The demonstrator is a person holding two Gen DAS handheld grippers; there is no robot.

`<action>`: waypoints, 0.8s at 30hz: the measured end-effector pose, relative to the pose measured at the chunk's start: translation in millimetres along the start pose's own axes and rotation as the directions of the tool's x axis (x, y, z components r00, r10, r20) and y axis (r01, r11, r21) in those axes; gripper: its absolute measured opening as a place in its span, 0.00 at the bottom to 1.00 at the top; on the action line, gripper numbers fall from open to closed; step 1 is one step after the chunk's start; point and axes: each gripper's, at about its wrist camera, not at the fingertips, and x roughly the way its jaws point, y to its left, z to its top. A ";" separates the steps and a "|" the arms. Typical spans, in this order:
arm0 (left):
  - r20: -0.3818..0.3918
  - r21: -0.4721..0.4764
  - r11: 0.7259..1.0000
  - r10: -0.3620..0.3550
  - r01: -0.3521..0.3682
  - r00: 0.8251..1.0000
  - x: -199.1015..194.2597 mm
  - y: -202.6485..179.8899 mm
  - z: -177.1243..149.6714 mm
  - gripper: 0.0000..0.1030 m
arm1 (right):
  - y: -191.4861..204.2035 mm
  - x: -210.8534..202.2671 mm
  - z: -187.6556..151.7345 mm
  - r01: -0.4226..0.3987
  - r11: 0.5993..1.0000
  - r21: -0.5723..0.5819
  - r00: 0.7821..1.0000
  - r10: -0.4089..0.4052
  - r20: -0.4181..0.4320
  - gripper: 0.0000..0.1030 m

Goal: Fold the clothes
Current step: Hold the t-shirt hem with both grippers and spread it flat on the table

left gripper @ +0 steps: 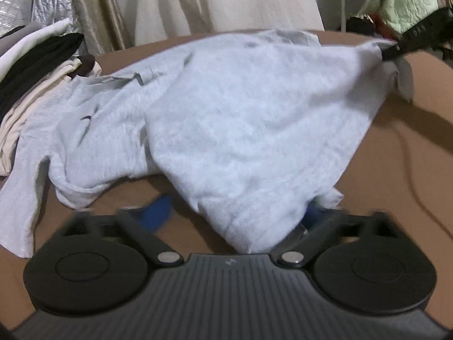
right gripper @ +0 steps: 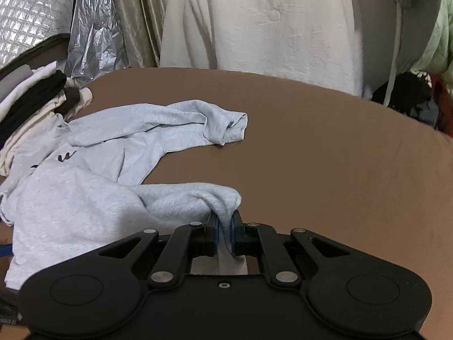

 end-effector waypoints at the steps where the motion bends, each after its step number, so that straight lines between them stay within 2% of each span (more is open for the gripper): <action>1: -0.009 0.011 1.000 -0.001 0.001 1.000 -3.4 -0.2 3.7 0.07 | -1.9 -1.2 0.5 -0.013 1.000 0.013 1.000 0.013 0.006 0.09; 3: 0.034 0.085 0.984 0.153 -0.156 0.988 -17.9 -7.8 12.3 0.06 | -3.8 -4.5 1.9 -0.034 0.999 0.042 0.999 0.034 0.009 0.09; 5: 0.128 0.120 0.957 0.248 -0.263 0.960 -43.2 -8.1 19.3 0.06 | -1.7 -11.0 3.8 -0.058 0.997 0.045 0.998 0.058 0.010 0.09; 8: 0.214 0.084 0.957 0.256 -0.279 0.943 -108.8 2.3 33.8 0.06 | 5.5 -34.5 9.9 -0.121 0.993 -0.003 0.991 0.121 0.060 0.09; 10: 0.271 0.060 0.956 0.261 -0.287 0.927 -152.5 9.2 43.6 0.06 | 6.8 -61.7 13.4 -0.170 0.984 -0.051 0.978 0.175 0.112 0.09; 11: 0.305 0.083 0.958 0.237 -0.273 0.922 -180.0 5.8 45.5 0.06 | 6.6 -76.6 14.6 -0.191 0.979 -0.072 0.970 0.200 0.140 0.09; 13: 0.303 0.097 0.973 0.172 -0.210 0.937 -223.2 0.3 46.2 0.06 | 5.9 -108.0 13.6 -0.217 0.972 -0.094 0.957 0.231 0.177 0.09; 14: 0.263 0.099 0.984 0.118 -0.148 0.957 -234.5 -3.4 42.2 0.06 | 6.0 -122.6 12.5 -0.218 0.971 -0.099 0.955 0.233 0.185 0.09; 16: 0.171 0.097 0.995 0.009 -0.026 0.985 -247.8 -12.1 32.4 0.06 | 7.7 -139.1 8.6 -0.180 0.980 -0.080 0.974 0.189 0.128 0.09; 18: 0.039 0.096 0.993 -0.067 0.063 0.997 -235.1 -25.8 14.2 0.06 | 9.2 -136.6 0.4 -0.128 0.988 -0.082 0.991 0.129 0.016 0.09; 20: -0.095 0.075 0.988 -0.128 0.135 0.987 -211.7 -39.0 -8.1 0.07 | 12.7 -119.3 -11.3 -0.054 0.990 -0.129 0.993 0.039 -0.111 0.10; 21: -0.160 0.063 0.986 -0.144 0.156 0.977 -197.6 -44.1 -18.7 0.07 | 14.2 -108.6 -17.8 -0.022 0.987 -0.157 0.985 -0.005 -0.170 0.10; 22: -0.212 0.063 0.985 -0.146 0.162 0.966 -185.2 -46.7 -26.8 0.07 | 14.1 -98.8 -23.6 -0.014 0.985 -0.170 0.975 -0.024 -0.220 0.11; 24: -0.289 0.074 0.984 -0.136 0.163 0.948 -167.7 -52.1 -42.1 0.08 | 11.5 -88.4 -29.5 -0.043 0.986 -0.162 0.961 -0.004 -0.277 0.10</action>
